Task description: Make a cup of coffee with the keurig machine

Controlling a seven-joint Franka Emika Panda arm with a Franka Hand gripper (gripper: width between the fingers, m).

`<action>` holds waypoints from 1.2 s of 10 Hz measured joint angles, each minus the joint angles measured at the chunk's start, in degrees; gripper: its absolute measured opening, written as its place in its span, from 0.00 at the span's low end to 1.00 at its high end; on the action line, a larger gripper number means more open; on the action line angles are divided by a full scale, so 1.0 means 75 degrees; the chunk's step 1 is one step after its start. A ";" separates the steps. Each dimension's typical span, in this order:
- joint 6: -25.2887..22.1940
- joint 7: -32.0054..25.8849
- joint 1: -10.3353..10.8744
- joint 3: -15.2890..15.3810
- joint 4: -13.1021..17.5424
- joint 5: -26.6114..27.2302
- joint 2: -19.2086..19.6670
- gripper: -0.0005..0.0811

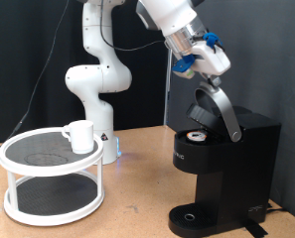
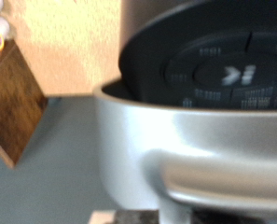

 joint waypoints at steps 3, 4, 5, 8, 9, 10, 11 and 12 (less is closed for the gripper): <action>0.0053 0.0555 -0.0113 0.0001 -0.0014 -0.1094 0.0098 0.01; 0.0075 0.0795 -0.0133 0.0003 -0.0034 -0.1398 0.0141 0.01; 0.0078 0.1018 -0.0156 0.0001 -0.0037 -0.1688 0.0213 0.01; 0.0098 0.1259 -0.0292 -0.0018 -0.0113 -0.2333 0.0602 0.01; 0.0144 0.1266 -0.0315 -0.0028 -0.0137 -0.2440 0.0734 0.01; 0.0291 0.1267 -0.0334 -0.0033 -0.0226 -0.2523 0.0865 0.01; 0.0497 0.1267 -0.0342 -0.0037 -0.0335 -0.2545 0.1011 0.01; 0.0743 0.1265 -0.0348 -0.0044 -0.0437 -0.2562 0.1172 0.01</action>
